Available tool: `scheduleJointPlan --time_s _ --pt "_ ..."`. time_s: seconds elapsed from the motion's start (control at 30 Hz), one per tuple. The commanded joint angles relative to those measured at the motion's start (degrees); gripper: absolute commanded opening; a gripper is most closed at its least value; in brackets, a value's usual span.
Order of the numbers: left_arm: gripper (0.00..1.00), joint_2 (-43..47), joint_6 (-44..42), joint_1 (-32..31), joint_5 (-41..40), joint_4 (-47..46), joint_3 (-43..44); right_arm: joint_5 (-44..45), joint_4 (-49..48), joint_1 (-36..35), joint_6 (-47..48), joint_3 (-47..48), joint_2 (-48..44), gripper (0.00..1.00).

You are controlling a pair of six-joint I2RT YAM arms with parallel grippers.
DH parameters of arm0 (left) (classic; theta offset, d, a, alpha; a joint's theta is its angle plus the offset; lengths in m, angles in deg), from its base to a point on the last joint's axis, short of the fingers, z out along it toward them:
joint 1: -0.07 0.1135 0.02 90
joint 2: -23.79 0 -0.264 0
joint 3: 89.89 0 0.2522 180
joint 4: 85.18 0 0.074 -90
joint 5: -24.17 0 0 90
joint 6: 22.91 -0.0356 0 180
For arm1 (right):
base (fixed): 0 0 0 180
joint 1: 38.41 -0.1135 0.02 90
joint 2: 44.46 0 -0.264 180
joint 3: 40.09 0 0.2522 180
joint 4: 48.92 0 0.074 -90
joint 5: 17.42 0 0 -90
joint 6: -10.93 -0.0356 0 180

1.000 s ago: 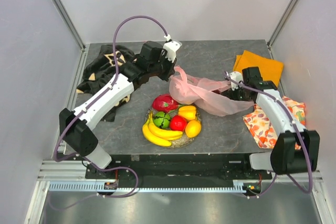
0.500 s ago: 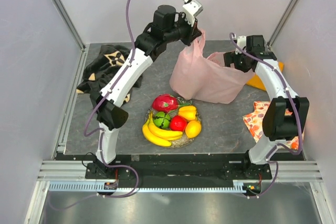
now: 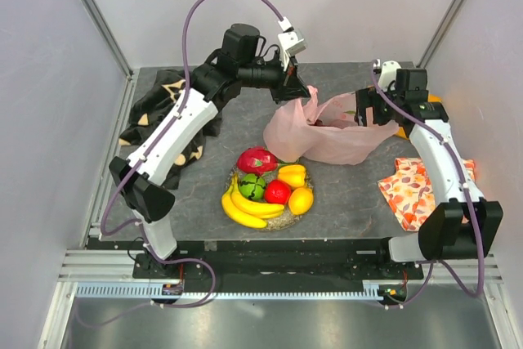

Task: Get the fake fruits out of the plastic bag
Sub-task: Adjust the plastic bag at the center of the board.

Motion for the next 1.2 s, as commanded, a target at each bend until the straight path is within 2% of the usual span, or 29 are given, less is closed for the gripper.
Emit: scheduleJointPlan --time_s 0.0,0.17,0.33,0.43,0.53,0.6,0.67,0.7,0.73,0.8,0.83,0.87,0.93,1.0,1.03,1.17 --pt "0.02 -0.8 -1.5 1.6 3.3 1.8 3.3 2.2 -1.6 -0.1 -1.7 3.6 7.3 0.98" --pt "0.01 -9.7 0.1 5.3 -4.0 1.6 15.0 9.5 -2.8 1.5 0.8 15.6 16.1 0.98" --pt "0.02 -17.1 -0.2 7.8 -11.2 -6.3 26.6 12.6 -5.8 7.4 -4.7 24.9 26.2 0.98" --pt "0.01 -16.7 -2.1 7.8 -10.1 -13.0 26.7 12.2 -6.4 8.2 -4.2 29.8 27.0 0.98" --pt "0.02 -14.8 -2.1 7.6 -9.5 -15.0 25.9 10.2 -6.3 8.2 -5.2 31.4 24.9 0.98" --pt "0.02 -12.1 -0.5 7.6 -7.8 -13.9 23.9 6.7 -6.0 8.0 -5.7 28.7 21.5 0.98" --pt "0.02 -9.0 0.6 7.6 -6.1 -11.0 16.1 5.5 -5.5 7.4 -5.7 23.6 18.6 0.98" --pt "0.02 -4.5 1.6 7.6 -5.3 -10.2 12.5 4.9 -5.3 7.2 -5.3 21.3 15.1 0.98" --pt "0.02 -2.6 2.9 7.5 -5.7 -9.6 3.8 3.9 -5.0 6.8 -5.0 18.8 13.2 0.98" --pt "0.02 1.4 8.4 7.6 -8.0 -7.6 -4.5 2.2 -3.8 6.1 -3.4 10.0 6.9 0.98" --pt "0.02 3.3 10.1 7.6 -8.3 -6.1 -10.3 2.1 -3.2 4.6 -2.4 2.5 4.7 0.98" --pt "0.02 3.7 12.1 7.6 -8.5 -3.1 -12.5 2.1 -2.7 3.5 -0.9 -1.2 0.7 0.98" --pt "0.01 5.0 19.9 7.6 -10.0 -3.2 -19.7 0.5 0.1 0.8 0.4 -10.8 -2.6 0.98" --pt "0.02 5.7 27.7 7.5 -10.5 -7.1 -24.4 0.6 0.2 -2.0 2.6 -16.9 -7.7 0.98" --pt "0.02 5.7 28.6 7.3 -10.6 -8.3 -27.2 2.2 -0.2 -4.3 3.2 -22.1 -9.4 0.98" --pt "0.01 2.3 29.8 6.5 -12.1 -10.0 -24.1 4.4 -0.9 -5.8 5.8 -23.0 -11.9 0.98"
